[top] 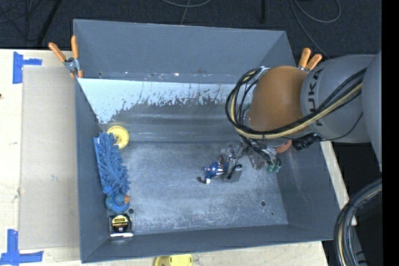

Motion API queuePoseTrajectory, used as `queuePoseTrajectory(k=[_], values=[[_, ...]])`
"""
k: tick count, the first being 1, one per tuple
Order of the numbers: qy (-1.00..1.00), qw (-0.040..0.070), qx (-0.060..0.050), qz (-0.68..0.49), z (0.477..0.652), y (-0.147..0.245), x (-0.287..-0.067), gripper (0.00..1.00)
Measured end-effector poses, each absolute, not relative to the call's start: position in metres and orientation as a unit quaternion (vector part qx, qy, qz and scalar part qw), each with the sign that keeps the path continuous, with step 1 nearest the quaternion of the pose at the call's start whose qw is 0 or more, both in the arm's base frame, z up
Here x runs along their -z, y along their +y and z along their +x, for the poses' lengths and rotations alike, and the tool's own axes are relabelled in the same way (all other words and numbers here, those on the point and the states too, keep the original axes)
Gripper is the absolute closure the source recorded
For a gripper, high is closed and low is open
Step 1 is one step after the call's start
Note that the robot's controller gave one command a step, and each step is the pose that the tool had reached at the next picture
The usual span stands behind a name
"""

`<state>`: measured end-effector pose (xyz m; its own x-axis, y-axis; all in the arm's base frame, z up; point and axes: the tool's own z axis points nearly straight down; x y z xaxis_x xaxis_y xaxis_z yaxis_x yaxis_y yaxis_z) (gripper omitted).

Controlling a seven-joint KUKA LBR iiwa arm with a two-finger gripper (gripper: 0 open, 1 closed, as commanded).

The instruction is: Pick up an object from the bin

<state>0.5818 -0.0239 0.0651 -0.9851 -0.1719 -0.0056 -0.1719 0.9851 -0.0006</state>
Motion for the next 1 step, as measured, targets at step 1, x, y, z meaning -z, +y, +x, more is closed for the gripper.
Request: queuePoseTrajectory(k=[1], values=[[0.996, -0.001, 0.000, -0.090, 0.5886, 0.0066, -0.1043, 1.00]])
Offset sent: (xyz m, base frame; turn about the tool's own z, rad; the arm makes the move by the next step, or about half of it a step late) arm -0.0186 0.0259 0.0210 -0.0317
